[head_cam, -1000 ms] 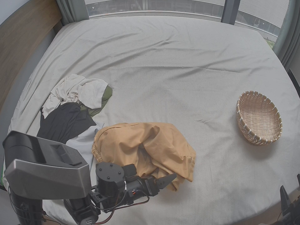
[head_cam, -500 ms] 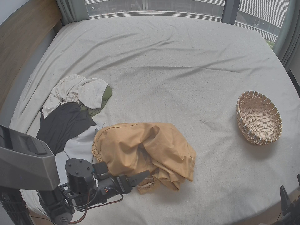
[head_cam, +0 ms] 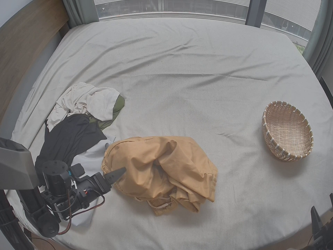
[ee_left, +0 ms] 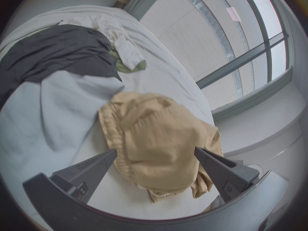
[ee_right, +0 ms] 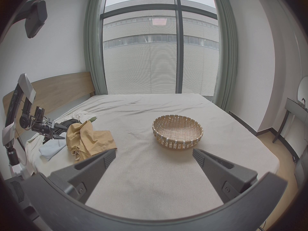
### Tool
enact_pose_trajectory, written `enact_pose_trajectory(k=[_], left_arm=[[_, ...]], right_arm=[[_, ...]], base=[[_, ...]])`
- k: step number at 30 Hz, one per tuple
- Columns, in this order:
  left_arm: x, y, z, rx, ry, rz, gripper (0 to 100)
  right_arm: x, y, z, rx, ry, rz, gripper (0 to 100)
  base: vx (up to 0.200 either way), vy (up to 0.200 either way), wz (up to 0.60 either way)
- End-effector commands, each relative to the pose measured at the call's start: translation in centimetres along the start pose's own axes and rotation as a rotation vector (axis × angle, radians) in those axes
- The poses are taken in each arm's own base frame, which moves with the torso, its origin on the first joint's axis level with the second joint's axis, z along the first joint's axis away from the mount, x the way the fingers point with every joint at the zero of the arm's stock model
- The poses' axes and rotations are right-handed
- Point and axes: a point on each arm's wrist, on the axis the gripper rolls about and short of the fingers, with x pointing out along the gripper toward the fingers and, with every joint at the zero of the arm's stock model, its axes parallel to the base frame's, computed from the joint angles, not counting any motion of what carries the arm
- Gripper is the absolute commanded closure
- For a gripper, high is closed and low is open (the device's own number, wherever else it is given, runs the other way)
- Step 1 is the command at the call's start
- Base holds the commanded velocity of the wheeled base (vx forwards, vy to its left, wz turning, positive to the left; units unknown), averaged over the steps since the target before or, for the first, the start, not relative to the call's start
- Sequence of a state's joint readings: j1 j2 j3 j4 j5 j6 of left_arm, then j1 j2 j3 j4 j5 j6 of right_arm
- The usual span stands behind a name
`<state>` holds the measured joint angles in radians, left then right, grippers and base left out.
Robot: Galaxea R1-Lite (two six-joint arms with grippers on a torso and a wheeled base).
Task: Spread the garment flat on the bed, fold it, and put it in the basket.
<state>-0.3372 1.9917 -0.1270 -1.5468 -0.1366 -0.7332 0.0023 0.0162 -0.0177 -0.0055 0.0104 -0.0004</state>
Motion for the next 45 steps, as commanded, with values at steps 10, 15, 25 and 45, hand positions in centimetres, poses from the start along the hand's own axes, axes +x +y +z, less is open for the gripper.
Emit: enact_pose_trajectory(k=[10,15,25,45], left_arm=[[0.7,2.6,0.3,-0.039,0.004,0.086,0],[2.6,3.5,0.5,-0.049,-0.002,0.096,0],[4.6,2.8,1.3,-0.143,-0.041,0.031,0],[3.2,-2.6,4.2,-0.22,-0.132,-0.199,0]], right_arm=[[0.0,0.0,-0.5,0.0,0.001,0.001,0],[0.0,0.0,-0.5,0.0,0.001,0.001,0],[0.0,0.0,-0.5,0.0,0.001,0.001,0],[0.0,0.0,-0.5,0.002,0.001,0.0,0]], base=[[0.0,0.0,0.0],[0.0,0.0,0.0],[0.0,0.0,0.0],[0.0,0.0,0.0]])
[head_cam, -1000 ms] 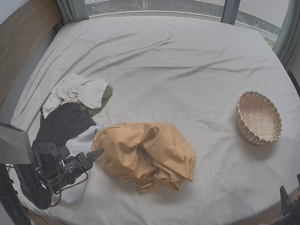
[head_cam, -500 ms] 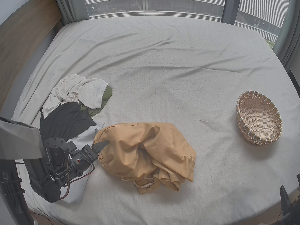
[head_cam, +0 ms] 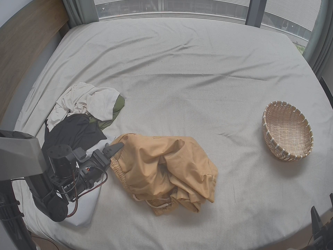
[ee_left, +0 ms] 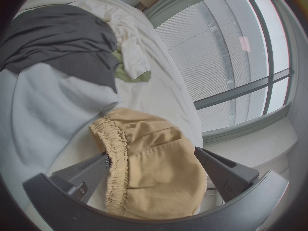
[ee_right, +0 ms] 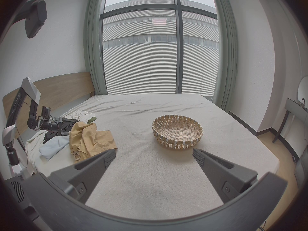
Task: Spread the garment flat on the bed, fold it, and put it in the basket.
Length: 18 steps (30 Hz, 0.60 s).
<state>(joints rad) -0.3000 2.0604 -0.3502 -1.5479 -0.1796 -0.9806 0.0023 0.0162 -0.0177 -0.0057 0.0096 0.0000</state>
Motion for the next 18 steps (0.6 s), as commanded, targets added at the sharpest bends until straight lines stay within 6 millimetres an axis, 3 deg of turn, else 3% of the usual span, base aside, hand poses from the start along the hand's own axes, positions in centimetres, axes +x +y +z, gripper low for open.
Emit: enact_pose_trajectory(k=[1,7,11,18], left_arm=[[-0.8,-2.4,0.6,0.009,-0.017,-0.091,0],[-0.4,-2.2,-0.1,0.013,0.01,-0.085,0],[1.1,0.2,-1.5,0.045,0.052,-0.006,0],[2.4,1.3,-1.9,0.091,0.063,0.016,0]], right_arm=[[0.0,0.0,-0.5,0.002,0.001,0.0,0],[0.0,0.0,-0.5,0.002,0.001,0.0,0],[0.0,0.0,-0.5,0.003,0.001,0.0,0],[0.0,0.0,-0.5,0.003,0.001,0.002,0]], base=[[0.0,0.0,0.0],[0.0,0.0,0.0],[0.0,0.0,0.0],[0.0,0.0,0.0]])
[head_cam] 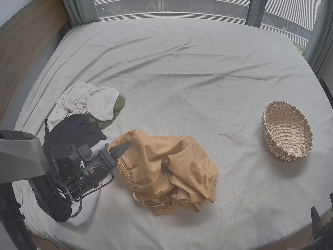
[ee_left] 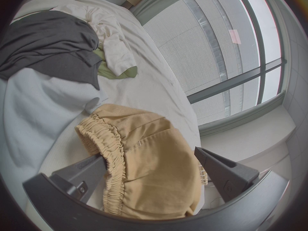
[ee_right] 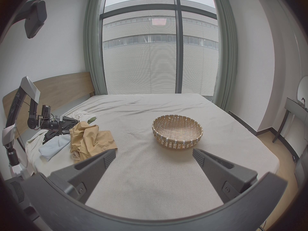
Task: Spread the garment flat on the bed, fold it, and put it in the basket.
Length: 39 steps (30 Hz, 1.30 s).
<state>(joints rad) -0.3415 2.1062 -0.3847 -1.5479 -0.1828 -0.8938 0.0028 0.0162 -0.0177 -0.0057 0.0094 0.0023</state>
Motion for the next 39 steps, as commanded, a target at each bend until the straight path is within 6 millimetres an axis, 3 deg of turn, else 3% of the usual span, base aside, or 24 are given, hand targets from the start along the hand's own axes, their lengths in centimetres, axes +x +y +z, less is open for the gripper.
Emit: enact_pose_trajectory(k=[1,17,23,26,31,34,39], left_arm=[[1.2,1.2,-0.7,-0.002,0.02,0.028,0],[2.7,-1.1,1.5,-0.036,-0.109,-0.06,0],[-0.3,-5.5,3.6,-0.101,-0.167,-0.2,0],[-1.2,-6.3,3.5,-0.117,-0.148,-0.231,0],[-1.2,-5.4,2.6,-0.114,-0.11,-0.194,0],[0.3,-3.6,1.1,-0.077,-0.065,-0.125,0],[1.6,-2.7,0.4,-0.016,-0.051,-0.105,0]], right_arm=[[0.0,0.0,-0.5,0.001,0.001,0.0,0],[0.0,0.0,-0.5,0.002,0.001,0.0,0],[0.0,0.0,-0.5,0.004,0.001,0.0,0],[0.0,0.0,-0.5,0.004,0.001,0.0,0],[0.0,0.0,-0.5,0.004,0.001,0.0,0],[0.0,0.0,-0.5,0.004,0.001,0.0,0],[0.0,0.0,-0.5,0.004,0.001,0.0,0]], base=[[0.0,0.0,0.0],[0.0,0.0,0.0],[0.0,0.0,0.0],[0.0,0.0,0.0],[0.0,0.0,0.0],[0.0,0.0,0.0],[0.0,0.0,0.0]])
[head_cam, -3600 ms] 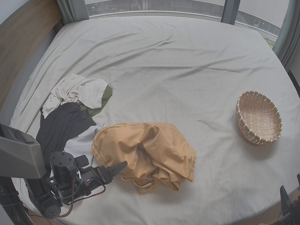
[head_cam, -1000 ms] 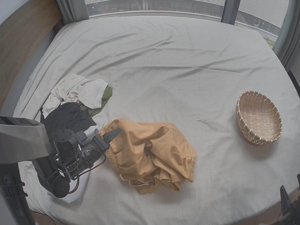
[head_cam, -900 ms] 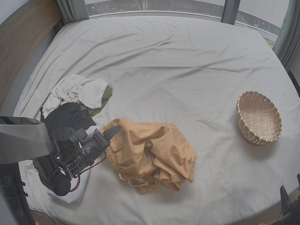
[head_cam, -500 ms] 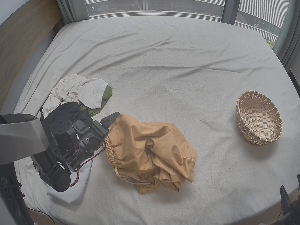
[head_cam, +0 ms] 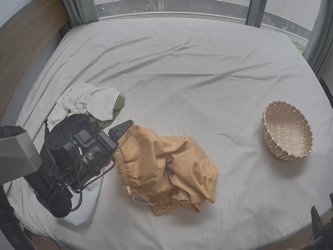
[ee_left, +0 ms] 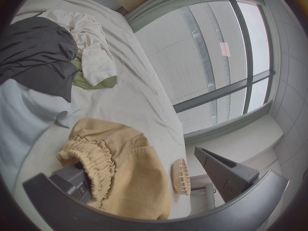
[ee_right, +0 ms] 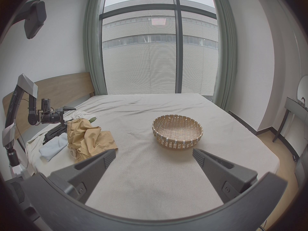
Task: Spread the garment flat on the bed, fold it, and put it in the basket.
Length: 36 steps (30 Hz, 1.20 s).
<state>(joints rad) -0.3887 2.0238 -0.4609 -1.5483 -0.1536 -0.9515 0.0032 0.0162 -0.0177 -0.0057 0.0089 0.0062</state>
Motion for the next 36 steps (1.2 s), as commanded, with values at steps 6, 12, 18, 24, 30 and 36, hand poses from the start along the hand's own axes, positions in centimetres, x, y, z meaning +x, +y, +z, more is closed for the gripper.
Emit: enact_pose_trajectory(k=[6,12,18,24,30,36], left_arm=[[2.2,0.7,-0.6,0.023,-0.004,-0.004,0],[2.4,1.2,-0.7,0.024,-0.015,0.017,100],[2.2,1.0,-0.5,0.025,-0.023,0.016,100],[0.0,-2.2,1.0,0.031,-0.051,-0.071,100],[-3.8,-6.8,3.1,0.136,0.025,-0.321,100],[-5.2,-7.8,3.5,0.291,0.091,-0.437,100]], right_arm=[[0.0,0.0,-0.5,0.0,0.001,0.0,0],[0.0,0.0,-0.5,0.0,0.001,0.0,0],[0.0,0.0,-0.5,0.0,0.001,0.0,0],[0.0,0.0,-0.5,0.0,0.001,0.0,0],[0.0,0.0,-0.5,-0.002,0.001,0.0,0],[0.0,0.0,-0.5,-0.003,0.001,0.0,0]], base=[[0.0,0.0,0.0],[0.0,0.0,0.0],[0.0,0.0,0.0],[0.0,0.0,0.0],[0.0,0.0,0.0],[0.0,0.0,0.0]])
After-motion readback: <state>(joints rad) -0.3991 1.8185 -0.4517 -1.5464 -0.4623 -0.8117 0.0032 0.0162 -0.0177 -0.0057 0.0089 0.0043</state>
